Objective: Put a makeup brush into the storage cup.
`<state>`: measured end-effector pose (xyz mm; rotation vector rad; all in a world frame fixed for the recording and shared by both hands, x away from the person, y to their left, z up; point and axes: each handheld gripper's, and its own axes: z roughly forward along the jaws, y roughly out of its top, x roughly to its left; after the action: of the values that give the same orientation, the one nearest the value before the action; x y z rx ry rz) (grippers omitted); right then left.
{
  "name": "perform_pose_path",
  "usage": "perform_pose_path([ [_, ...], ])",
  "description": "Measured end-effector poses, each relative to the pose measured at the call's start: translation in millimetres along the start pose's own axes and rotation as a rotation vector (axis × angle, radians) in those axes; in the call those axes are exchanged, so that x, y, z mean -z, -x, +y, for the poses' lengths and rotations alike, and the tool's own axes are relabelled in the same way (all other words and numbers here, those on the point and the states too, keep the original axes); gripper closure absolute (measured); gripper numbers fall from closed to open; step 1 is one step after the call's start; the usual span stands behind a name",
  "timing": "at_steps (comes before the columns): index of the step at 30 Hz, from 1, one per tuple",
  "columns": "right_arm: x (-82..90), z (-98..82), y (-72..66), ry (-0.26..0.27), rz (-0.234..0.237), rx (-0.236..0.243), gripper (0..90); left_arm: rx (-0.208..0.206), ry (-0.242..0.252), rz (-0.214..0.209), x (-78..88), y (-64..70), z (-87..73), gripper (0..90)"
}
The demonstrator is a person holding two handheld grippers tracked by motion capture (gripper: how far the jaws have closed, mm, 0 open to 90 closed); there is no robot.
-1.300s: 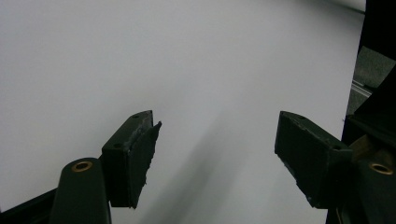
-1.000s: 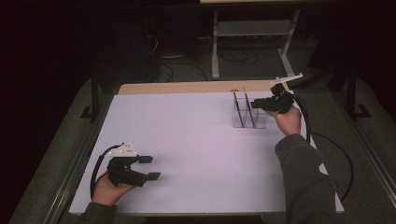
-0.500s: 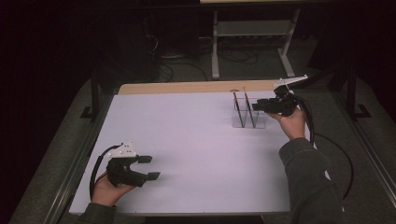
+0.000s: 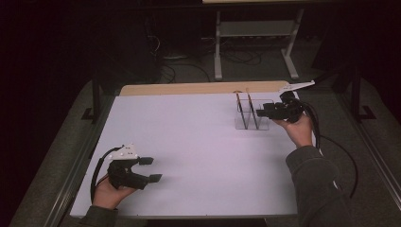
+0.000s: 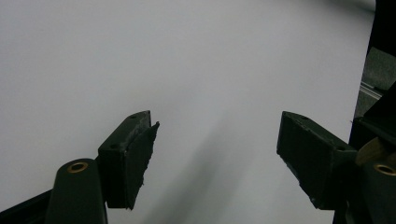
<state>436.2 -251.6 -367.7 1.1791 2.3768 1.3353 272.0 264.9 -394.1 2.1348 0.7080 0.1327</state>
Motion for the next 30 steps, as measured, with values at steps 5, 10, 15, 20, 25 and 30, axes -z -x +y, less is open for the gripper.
perform_pose_path([
  [5,4.4,-4.8,-2.5,0.020,0.001,0.005,43.2,0.006,0.003,0.004,0.0,-0.6,-0.6,26.1],
  [10,8.9,-7.7,-4.8,0.021,0.012,-0.005,40.6,0.002,0.003,0.009,-0.5,-0.7,-0.3,25.2],
  [15,12.2,-12.7,-6.6,0.023,0.020,-0.007,39.7,0.003,0.001,0.010,-0.5,-1.4,-0.6,24.9],
  [20,13.8,-18.0,-8.1,0.022,0.025,-0.009,37.9,0.000,-0.001,0.014,-0.7,-1.5,-0.9,24.1],
  [25,17.0,-21.5,-12.4,0.030,0.022,0.001,37.3,0.008,0.003,0.014,-0.8,-1.8,-1.5,23.8],
  [30,19.7,-24.9,-15.1,0.039,0.024,0.003,36.3,0.007,0.005,0.015,-1.6,-1.4,-1.6,23.7],
])
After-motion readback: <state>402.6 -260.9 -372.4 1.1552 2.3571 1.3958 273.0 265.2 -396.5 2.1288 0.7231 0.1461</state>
